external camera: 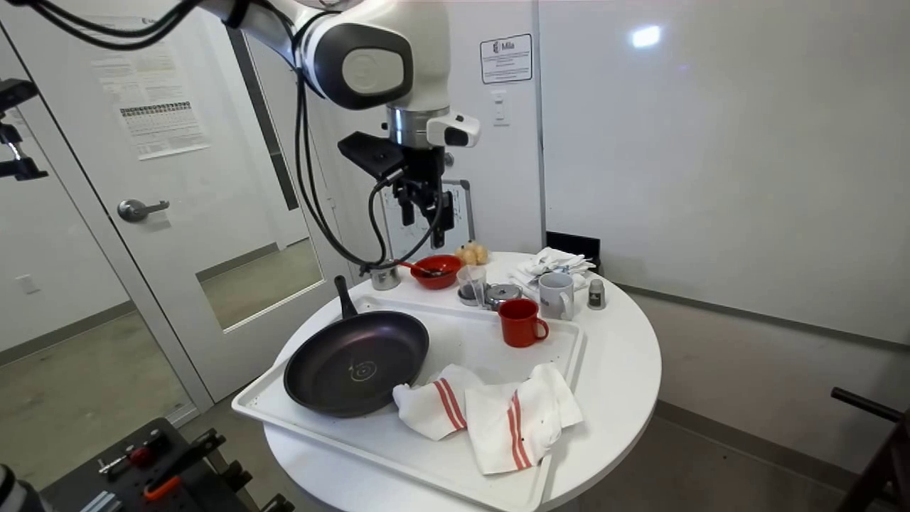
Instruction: Move the red cup to the left
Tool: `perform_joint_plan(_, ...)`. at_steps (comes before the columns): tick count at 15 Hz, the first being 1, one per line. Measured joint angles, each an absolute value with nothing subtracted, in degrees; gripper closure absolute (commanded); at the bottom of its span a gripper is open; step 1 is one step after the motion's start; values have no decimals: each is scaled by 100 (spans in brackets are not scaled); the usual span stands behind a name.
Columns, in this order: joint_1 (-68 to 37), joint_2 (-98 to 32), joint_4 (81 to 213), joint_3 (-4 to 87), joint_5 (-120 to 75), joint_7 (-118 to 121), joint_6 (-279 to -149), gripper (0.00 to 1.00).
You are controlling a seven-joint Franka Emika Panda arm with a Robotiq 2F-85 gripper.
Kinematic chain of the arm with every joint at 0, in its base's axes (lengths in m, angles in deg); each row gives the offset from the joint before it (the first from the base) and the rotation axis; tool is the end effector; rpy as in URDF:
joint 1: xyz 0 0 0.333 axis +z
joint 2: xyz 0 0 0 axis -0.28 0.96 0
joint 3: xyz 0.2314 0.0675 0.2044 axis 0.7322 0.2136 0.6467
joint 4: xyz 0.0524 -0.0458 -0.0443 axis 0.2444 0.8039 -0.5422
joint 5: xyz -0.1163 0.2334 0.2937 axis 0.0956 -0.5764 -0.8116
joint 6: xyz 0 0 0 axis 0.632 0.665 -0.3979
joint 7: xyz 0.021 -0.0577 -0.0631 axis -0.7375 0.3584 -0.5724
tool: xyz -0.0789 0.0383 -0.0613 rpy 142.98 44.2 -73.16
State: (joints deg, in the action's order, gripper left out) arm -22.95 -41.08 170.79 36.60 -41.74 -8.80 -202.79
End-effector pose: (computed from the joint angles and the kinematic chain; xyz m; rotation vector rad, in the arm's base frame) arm 0.5612 -0.1406 0.3755 -2.8879 0.4716 -0.0358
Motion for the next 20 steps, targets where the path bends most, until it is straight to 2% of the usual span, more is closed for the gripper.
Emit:
perform_joint_plan(7,-2618,-2785,15710,3707,-5080,215,-20171,0)
perform_joint_plan(20,-2945,-1071,14097,3710,-5179,2204,-20205,0)
